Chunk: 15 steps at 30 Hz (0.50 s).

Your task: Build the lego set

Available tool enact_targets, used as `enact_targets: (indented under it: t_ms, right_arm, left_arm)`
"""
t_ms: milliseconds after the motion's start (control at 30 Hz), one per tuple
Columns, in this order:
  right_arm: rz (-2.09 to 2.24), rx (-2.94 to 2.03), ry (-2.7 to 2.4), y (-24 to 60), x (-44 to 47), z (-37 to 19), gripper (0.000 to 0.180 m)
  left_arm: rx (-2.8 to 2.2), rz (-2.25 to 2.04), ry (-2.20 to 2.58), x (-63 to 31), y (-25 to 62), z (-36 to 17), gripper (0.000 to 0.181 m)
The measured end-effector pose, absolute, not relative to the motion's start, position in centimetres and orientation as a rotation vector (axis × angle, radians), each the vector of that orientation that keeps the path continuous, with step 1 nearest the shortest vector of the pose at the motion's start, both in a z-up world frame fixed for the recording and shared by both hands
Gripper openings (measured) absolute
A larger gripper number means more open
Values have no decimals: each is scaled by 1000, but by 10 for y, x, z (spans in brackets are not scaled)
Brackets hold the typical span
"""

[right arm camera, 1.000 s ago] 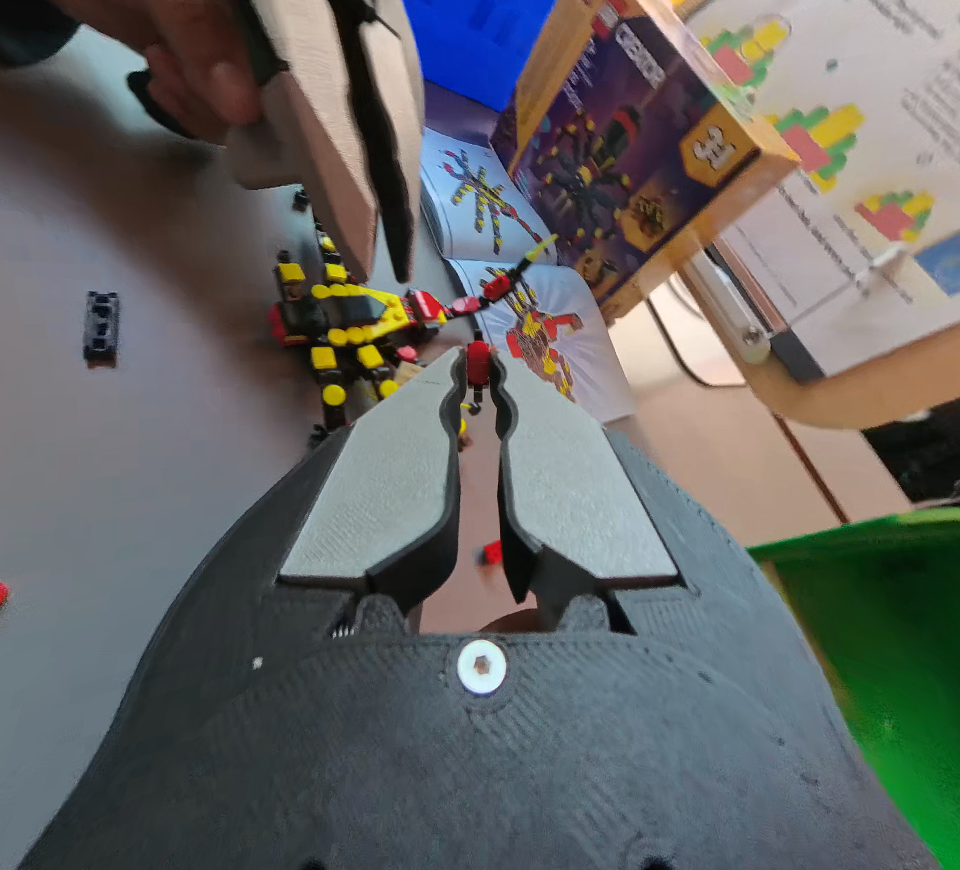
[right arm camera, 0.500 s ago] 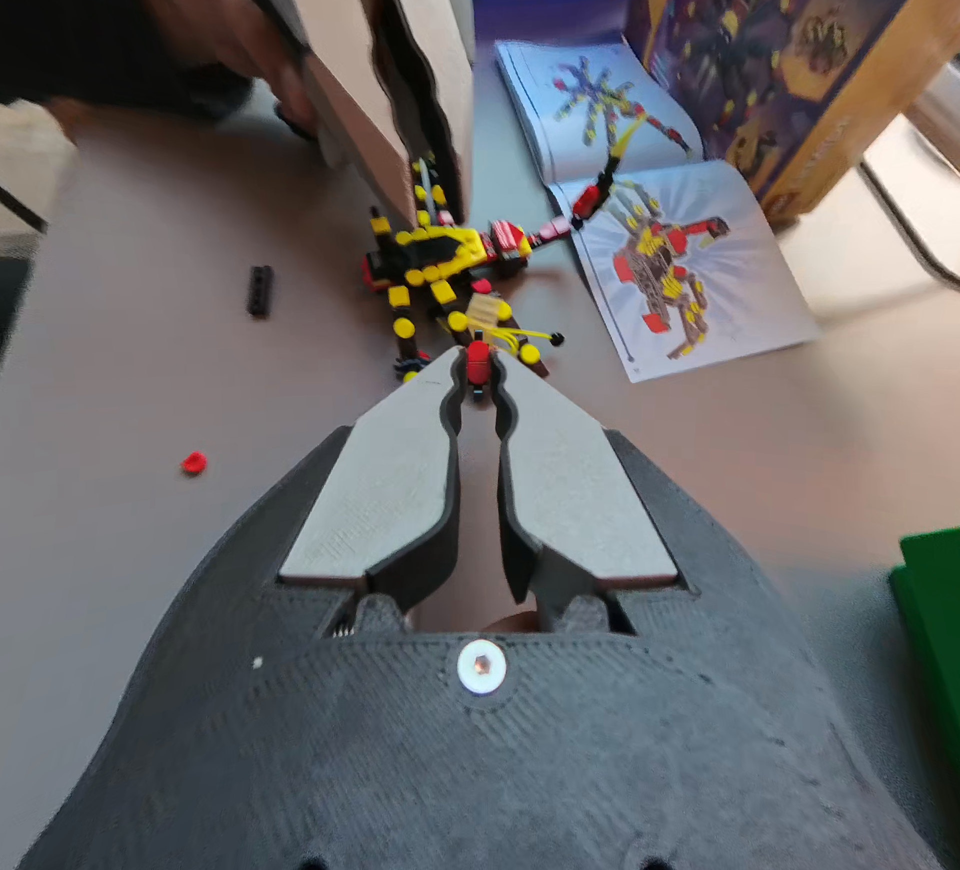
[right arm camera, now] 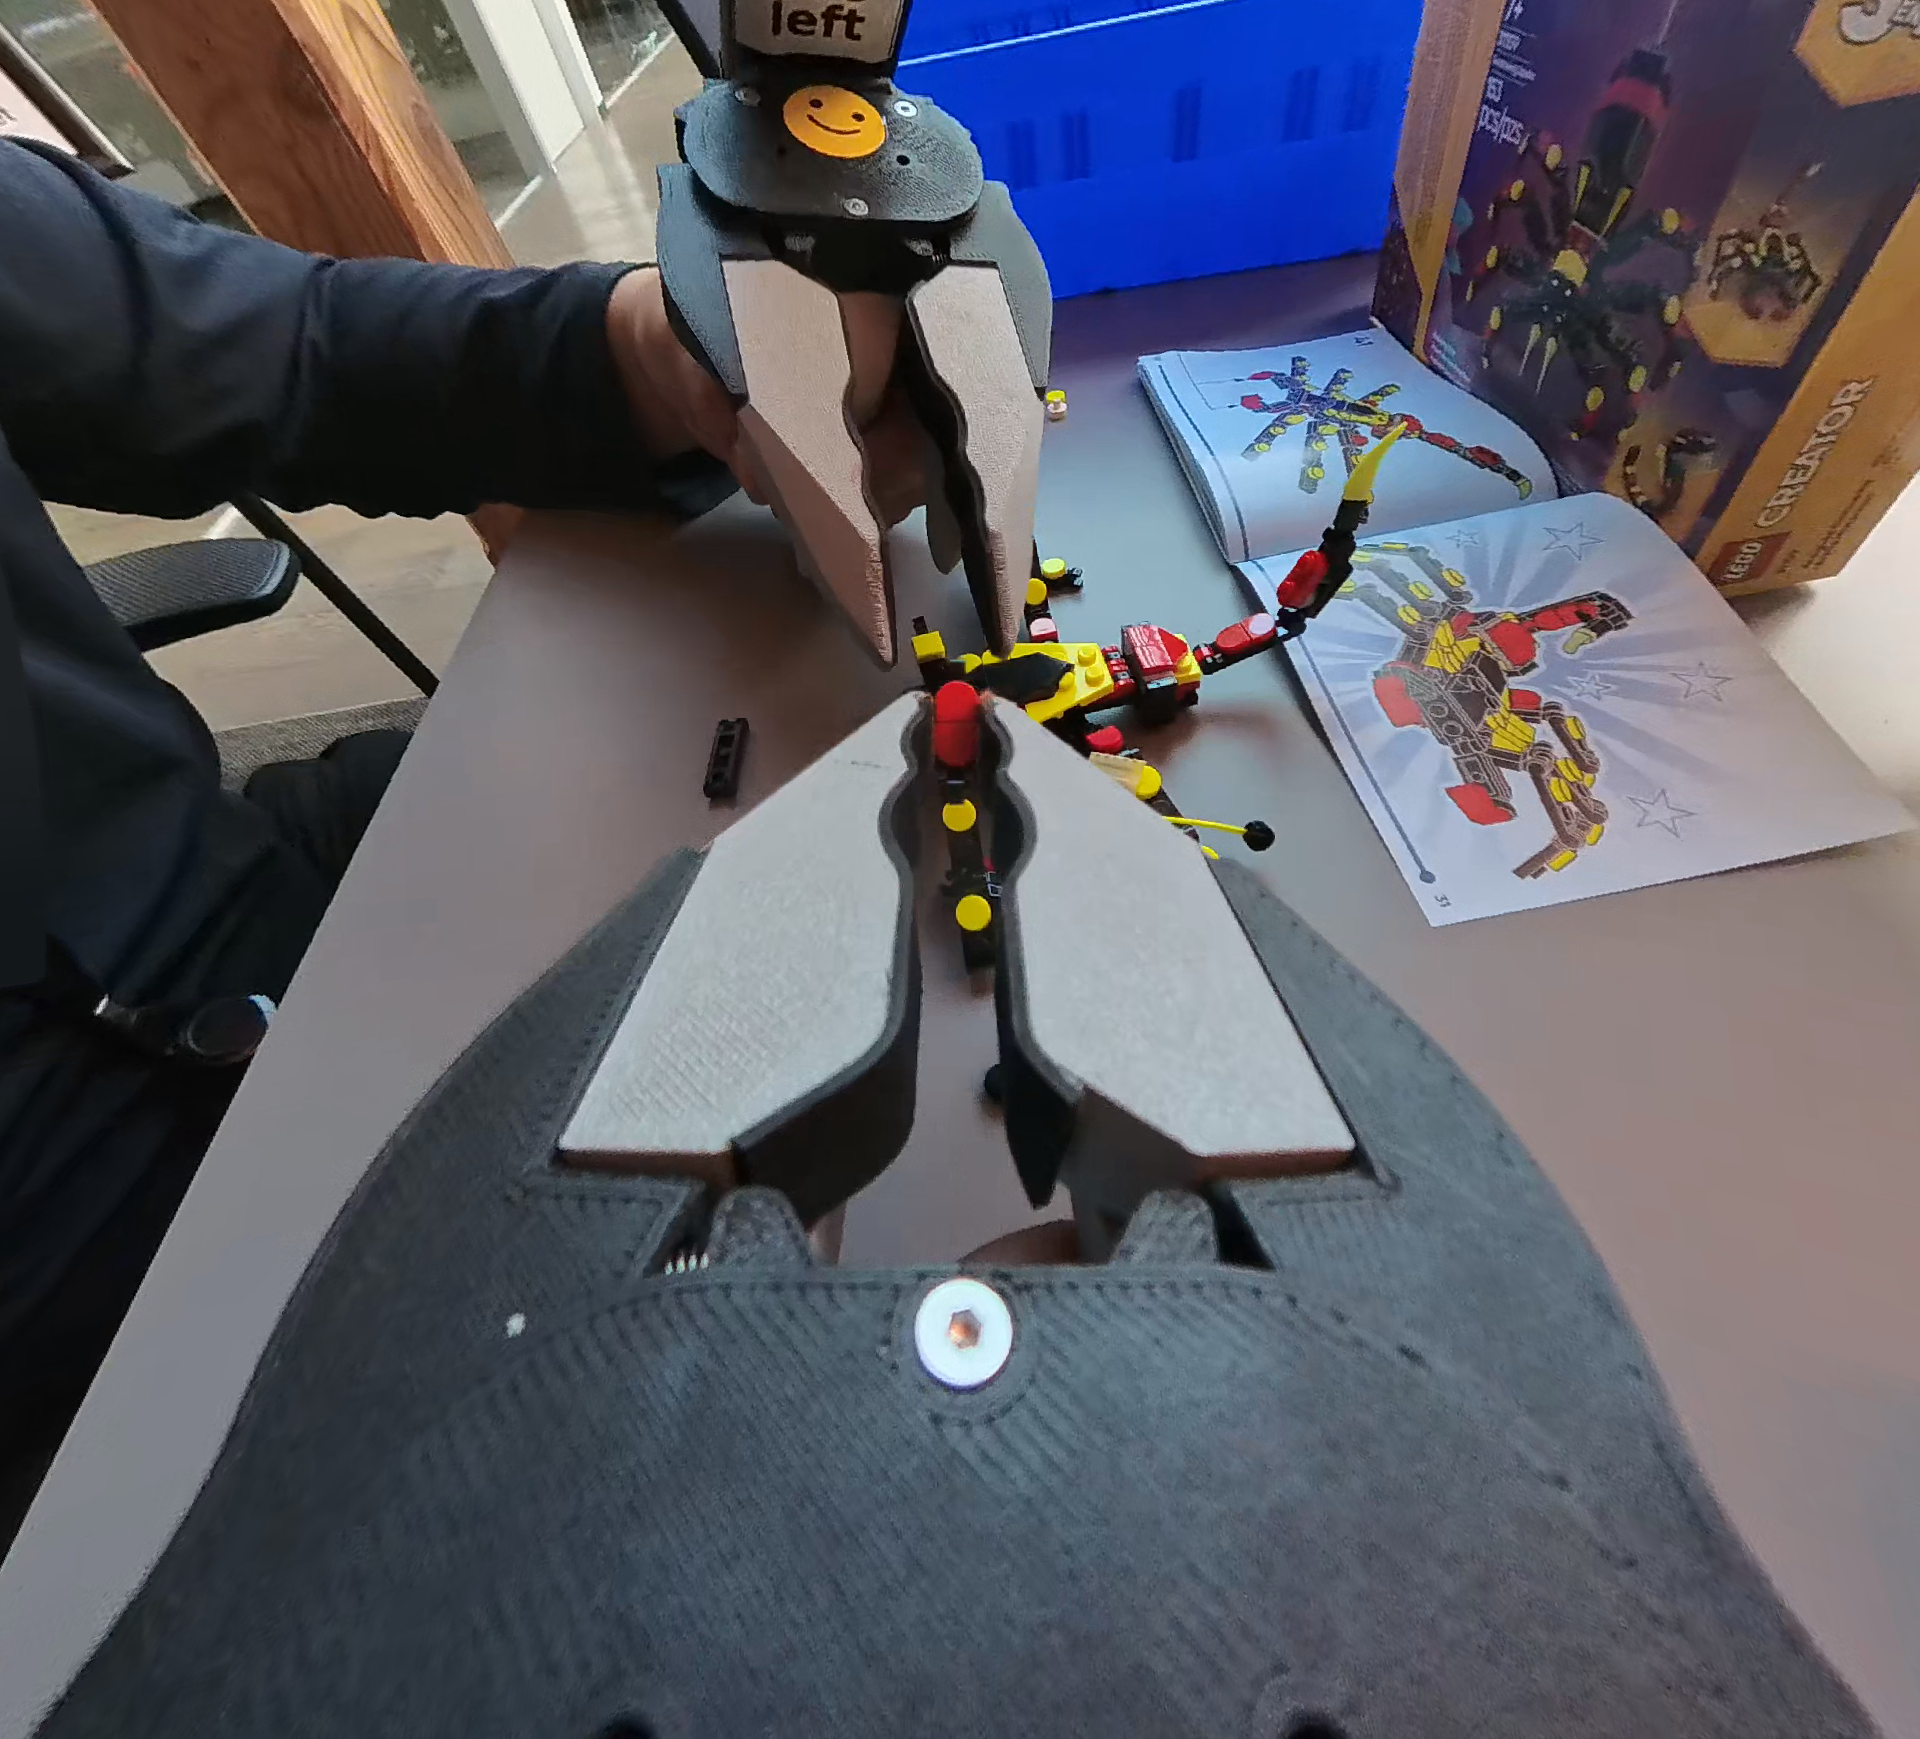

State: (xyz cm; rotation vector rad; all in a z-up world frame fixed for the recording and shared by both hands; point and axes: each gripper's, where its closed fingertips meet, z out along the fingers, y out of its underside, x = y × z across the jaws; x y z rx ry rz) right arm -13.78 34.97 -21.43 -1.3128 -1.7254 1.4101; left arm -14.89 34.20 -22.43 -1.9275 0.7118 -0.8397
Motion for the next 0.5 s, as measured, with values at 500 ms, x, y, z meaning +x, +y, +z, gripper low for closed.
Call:
enact_targets:
  t_ms: [500]
  right_arm:
    - [1388, -1364, -1825, 340, -137, -229, 4]
  left_arm:
    - [-1977, -825, 715, -150, 342, -233, 18]
